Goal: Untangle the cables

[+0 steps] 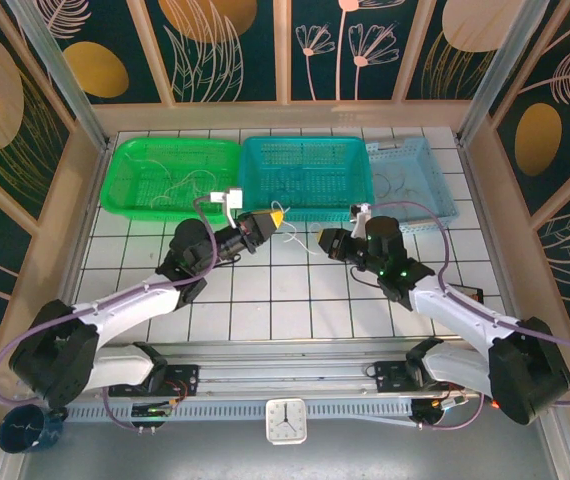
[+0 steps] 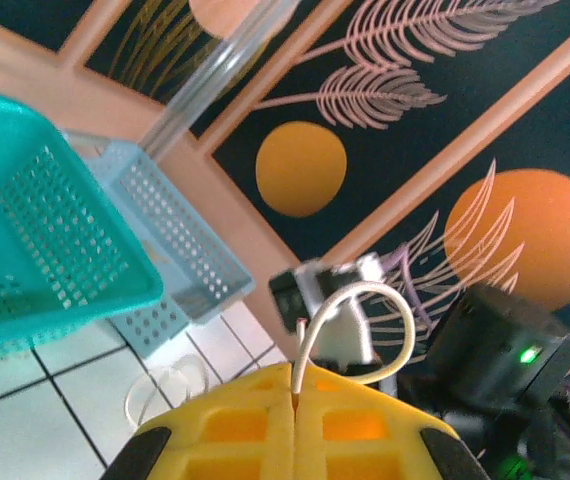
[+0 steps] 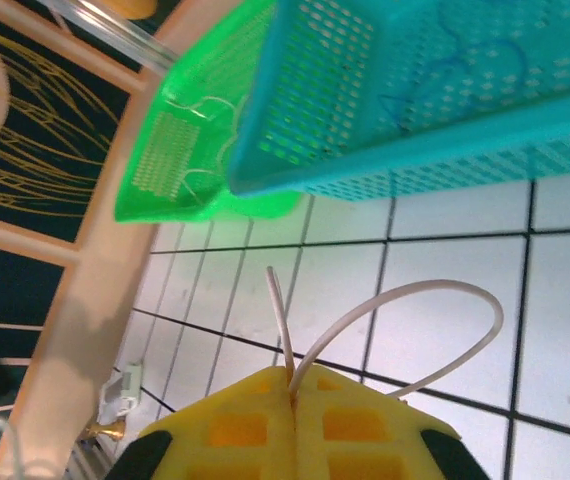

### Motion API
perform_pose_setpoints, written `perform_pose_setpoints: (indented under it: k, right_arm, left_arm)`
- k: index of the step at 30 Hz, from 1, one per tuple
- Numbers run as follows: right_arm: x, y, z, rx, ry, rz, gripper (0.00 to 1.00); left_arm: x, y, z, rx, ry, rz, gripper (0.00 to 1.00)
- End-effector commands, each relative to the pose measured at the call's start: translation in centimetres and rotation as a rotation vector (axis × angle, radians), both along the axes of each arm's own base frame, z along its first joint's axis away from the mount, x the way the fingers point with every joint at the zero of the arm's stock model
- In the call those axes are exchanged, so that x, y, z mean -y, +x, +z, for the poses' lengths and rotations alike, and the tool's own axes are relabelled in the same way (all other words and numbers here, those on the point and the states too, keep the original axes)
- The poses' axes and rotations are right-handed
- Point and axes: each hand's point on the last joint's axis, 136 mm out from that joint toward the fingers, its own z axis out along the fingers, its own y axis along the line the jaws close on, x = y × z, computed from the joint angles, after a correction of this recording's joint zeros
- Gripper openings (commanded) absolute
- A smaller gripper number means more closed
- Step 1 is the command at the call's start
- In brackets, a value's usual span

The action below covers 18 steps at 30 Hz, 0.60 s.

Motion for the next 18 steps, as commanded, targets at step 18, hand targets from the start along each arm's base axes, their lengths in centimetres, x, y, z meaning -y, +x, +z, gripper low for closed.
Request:
perform_pose_setpoints:
  k: [18]
  right_arm:
    - [0.8,-1.2,-0.6,0.018,0.035,0.013,0.34]
  left_arm:
    - [-1.3,0.1,6.8,0.128,-0.048,0.084,0.0]
